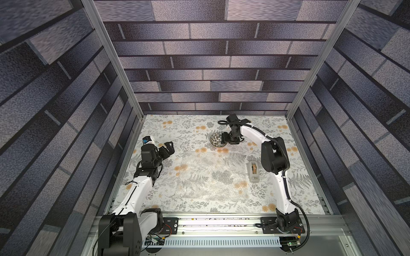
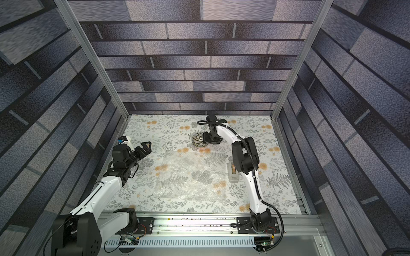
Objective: Wrap bowls in bubble wrap
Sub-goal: Pick up the bowl from the center of the board.
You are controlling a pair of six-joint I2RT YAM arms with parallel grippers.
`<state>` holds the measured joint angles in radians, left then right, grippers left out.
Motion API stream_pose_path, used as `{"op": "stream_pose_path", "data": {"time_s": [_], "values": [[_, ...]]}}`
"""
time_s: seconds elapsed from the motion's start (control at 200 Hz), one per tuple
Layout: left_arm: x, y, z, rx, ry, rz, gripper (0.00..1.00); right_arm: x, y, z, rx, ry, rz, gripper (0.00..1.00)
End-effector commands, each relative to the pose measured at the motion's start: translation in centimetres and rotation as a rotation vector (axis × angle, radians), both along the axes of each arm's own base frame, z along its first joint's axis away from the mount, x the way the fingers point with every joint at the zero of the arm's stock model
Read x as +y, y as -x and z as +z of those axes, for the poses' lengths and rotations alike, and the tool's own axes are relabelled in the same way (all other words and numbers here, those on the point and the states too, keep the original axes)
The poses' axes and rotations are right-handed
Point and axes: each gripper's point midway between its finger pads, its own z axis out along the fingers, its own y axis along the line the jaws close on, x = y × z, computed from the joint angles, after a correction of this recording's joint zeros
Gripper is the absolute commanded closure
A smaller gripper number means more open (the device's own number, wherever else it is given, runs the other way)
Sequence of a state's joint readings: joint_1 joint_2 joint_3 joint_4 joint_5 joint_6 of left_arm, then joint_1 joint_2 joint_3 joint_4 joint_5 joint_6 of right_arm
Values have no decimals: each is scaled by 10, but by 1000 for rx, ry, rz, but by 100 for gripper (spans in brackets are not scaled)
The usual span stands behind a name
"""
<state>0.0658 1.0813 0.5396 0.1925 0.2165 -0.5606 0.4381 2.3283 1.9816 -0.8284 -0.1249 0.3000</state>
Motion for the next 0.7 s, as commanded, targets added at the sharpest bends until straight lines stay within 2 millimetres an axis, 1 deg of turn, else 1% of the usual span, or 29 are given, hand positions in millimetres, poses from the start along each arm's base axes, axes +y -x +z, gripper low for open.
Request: {"op": "stream_pose_path", "data": {"time_s": [0.0,0.03,0.115,0.23,0.276,0.391,0.431,0.496,0.556,0.611,0.691], "values": [[-8,-4,7,-26,78,-30,0,-3,-1,5,5,11,-20,41],[-8,-4,5,-17,72,-29,0,-3,-1,3,7,13,-21,46],[-7,-7,4,-6,58,-33,0,-3,-1,-1,13,12,-24,55],[-3,-7,2,11,25,-13,0,-2,-3,2,0,5,-26,63],[1,-6,-1,25,-7,9,0,-1,-4,4,-7,0,-26,65],[2,-5,-4,37,-47,8,0,-1,-6,7,-19,-2,-30,75],[2,-4,-5,42,-58,12,0,0,-6,7,-20,-3,-28,81],[7,-3,-11,70,-109,46,0,0,-6,6,-18,-5,-27,96],[13,-2,-22,133,-178,77,0,1,-5,6,-14,-15,-24,97],[11,-4,-31,188,-212,53,0,5,-3,8,-12,-38,-15,98],[8,-7,-42,239,-200,46,0,11,4,23,-30,-94,-1,100]]}}
